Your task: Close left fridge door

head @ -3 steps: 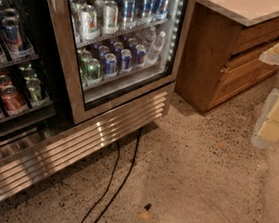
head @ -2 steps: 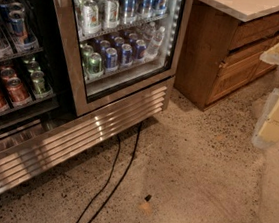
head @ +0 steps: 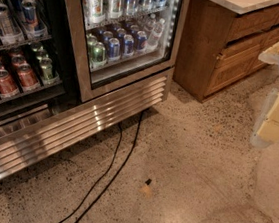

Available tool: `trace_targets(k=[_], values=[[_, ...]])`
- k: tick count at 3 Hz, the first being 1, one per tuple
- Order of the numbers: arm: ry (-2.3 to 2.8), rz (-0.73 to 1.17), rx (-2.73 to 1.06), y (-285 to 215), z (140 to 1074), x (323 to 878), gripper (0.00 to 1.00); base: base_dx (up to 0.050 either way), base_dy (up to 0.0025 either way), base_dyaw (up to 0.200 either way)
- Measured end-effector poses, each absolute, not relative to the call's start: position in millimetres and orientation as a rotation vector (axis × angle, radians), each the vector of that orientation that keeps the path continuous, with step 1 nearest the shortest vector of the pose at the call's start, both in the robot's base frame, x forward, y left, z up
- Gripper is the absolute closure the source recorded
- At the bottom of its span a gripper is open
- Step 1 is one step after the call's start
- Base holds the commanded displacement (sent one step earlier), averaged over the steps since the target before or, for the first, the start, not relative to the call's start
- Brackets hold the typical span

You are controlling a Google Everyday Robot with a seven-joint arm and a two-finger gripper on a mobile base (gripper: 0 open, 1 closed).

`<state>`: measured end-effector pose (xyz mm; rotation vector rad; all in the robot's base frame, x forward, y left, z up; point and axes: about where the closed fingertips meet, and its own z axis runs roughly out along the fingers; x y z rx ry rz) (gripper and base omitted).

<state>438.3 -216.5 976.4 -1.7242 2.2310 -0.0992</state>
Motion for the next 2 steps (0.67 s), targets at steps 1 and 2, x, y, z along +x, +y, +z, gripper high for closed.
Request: trace_targets(k=[1, 2], values=[[2.231, -0.099, -1.724, -216.5, 976.4, 438.3, 0.0, -0.05, 0.00002, 0.0], [2.231, -0.099, -1.724, -216.5, 976.4, 438.3, 0.0, -0.05, -0.00001, 0.0]])
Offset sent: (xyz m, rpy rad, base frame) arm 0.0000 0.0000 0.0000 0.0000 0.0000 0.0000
